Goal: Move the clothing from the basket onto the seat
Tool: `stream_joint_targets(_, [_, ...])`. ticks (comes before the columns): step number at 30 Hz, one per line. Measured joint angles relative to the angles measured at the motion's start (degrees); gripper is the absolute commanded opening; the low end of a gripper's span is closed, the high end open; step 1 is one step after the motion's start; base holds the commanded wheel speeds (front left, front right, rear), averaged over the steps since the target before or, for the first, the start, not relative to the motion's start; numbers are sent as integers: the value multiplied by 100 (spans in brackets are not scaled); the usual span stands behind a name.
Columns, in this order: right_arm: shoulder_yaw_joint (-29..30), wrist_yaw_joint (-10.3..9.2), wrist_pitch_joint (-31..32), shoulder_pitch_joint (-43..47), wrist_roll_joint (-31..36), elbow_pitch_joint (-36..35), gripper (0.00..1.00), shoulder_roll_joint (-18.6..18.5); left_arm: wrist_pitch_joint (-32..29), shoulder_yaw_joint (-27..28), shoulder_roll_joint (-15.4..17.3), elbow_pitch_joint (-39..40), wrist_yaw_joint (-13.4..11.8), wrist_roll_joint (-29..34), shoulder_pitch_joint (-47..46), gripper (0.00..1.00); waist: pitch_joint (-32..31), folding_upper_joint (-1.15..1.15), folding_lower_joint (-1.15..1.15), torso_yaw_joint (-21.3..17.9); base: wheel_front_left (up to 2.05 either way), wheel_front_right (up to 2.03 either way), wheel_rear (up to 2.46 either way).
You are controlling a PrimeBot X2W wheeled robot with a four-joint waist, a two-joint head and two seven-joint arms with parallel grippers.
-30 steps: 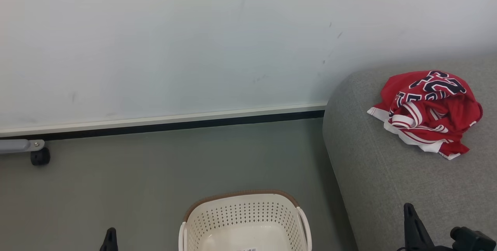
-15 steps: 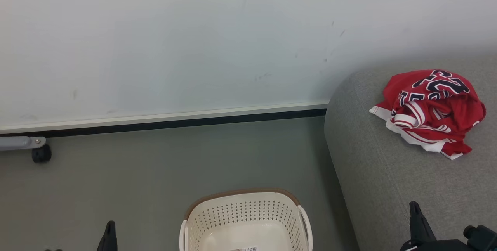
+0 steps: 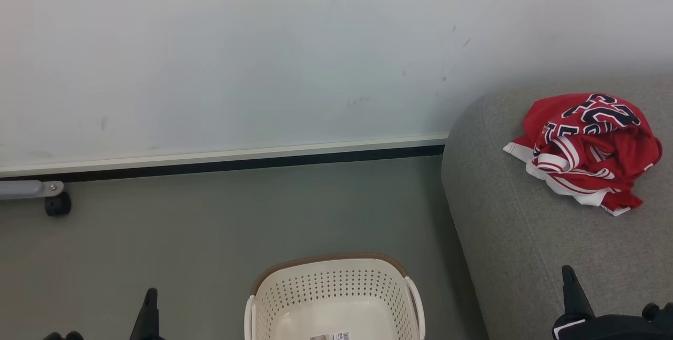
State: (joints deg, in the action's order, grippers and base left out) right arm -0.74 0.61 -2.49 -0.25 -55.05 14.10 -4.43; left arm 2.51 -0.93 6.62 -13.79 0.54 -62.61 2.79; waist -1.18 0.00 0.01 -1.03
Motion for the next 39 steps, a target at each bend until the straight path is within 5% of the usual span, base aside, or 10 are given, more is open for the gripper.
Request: stream_joint_targets(39, [743, 546, 799, -402, -3219, 275, 0, 167, -805, 548, -357, -259, 561, -2522, -628, 0, 114, 0, -1, 91, 0, 0, 0])
